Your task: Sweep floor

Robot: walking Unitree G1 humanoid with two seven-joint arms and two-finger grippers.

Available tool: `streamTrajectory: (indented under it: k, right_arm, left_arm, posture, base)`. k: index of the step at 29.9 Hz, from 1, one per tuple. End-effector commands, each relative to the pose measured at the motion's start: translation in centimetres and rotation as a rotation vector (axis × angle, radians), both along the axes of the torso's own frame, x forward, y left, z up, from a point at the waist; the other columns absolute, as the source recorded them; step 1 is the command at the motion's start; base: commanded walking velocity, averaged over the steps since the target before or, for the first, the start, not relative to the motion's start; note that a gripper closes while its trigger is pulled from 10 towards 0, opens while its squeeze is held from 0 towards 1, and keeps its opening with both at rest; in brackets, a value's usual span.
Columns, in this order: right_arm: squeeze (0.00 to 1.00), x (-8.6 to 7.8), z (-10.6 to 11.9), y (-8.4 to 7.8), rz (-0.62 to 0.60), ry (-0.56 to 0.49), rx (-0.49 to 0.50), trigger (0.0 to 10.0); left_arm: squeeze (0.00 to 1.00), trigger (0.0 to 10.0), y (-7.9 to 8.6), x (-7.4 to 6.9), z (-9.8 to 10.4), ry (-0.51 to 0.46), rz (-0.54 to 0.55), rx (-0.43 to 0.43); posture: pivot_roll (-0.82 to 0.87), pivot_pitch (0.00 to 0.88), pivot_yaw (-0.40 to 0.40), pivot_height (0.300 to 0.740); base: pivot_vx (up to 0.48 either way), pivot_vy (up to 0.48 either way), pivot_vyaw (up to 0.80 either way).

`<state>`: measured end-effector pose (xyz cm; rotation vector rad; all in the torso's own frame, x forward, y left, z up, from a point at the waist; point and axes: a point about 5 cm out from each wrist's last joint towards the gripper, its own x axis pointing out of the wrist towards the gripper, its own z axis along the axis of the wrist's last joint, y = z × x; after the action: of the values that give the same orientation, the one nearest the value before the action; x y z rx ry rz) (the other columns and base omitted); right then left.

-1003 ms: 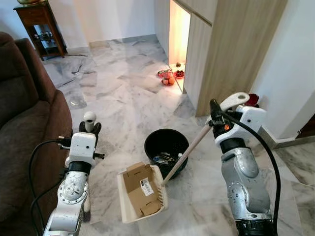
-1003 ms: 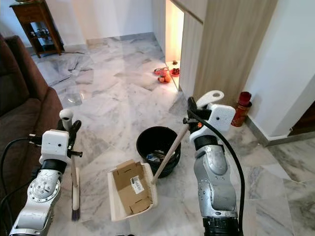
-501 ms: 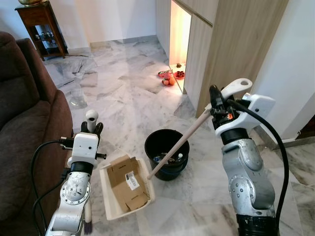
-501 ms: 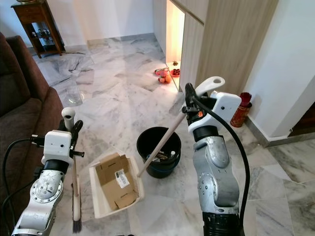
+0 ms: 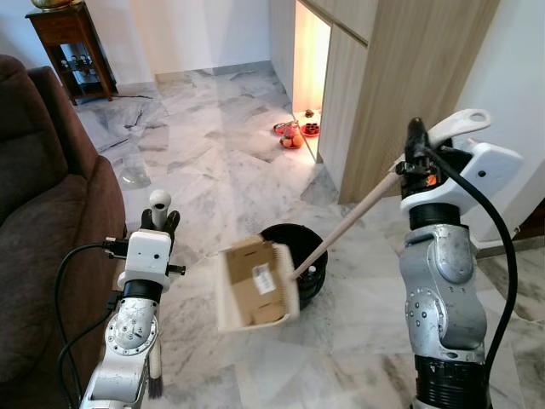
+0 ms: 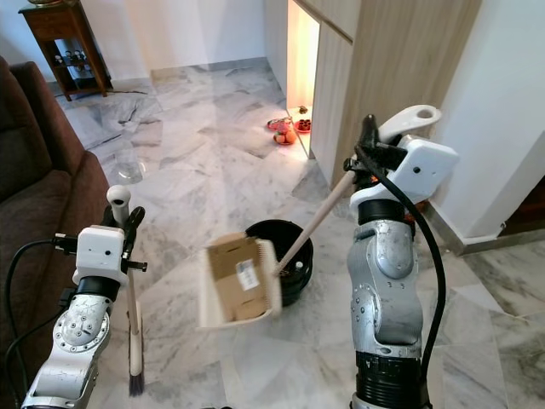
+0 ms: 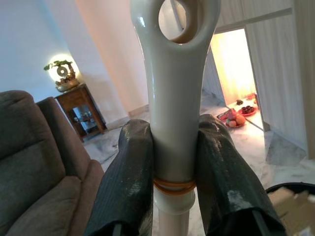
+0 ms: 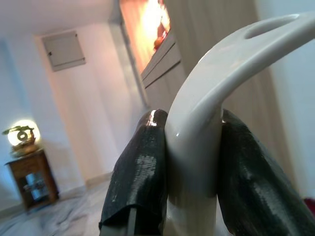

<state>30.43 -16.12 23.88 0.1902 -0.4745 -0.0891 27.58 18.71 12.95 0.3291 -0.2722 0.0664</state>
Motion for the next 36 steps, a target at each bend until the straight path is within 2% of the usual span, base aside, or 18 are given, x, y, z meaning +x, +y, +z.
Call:
streamTrajectory:
  k: [1,32,36]
  right_arm:
    - [0.0,-0.68,2.37,0.39,0.009,-0.118,0.017,10.0]
    - [0.0,-0.33,2.06,1.21,0.032,-0.112,0.002,10.0]
    - [0.0,-0.32,1.97,1.36,0.042,-0.109,0.003,10.0]
  left_arm:
    - [0.0,10.0,-0.24,0.28,0.85,-0.04,-0.013,0.008]
    - [0.0,10.0,-0.41,0.32,0.77,-0.035,-0.019,0.015]
    - [0.0,10.0,-0.4,0.32,0.79,-0.035,-0.019,0.017]
  posture:
    - [0.14,0.0,0.063,0.74]
    - [0.15,0.0,0.06,0.74]
    - [0.15,0.001,0.06,0.74]
  base:
    - [0.0,0.0,0.0]
    - [0.0,0.0,0.05]
    - [0.257,0.0,0.0]
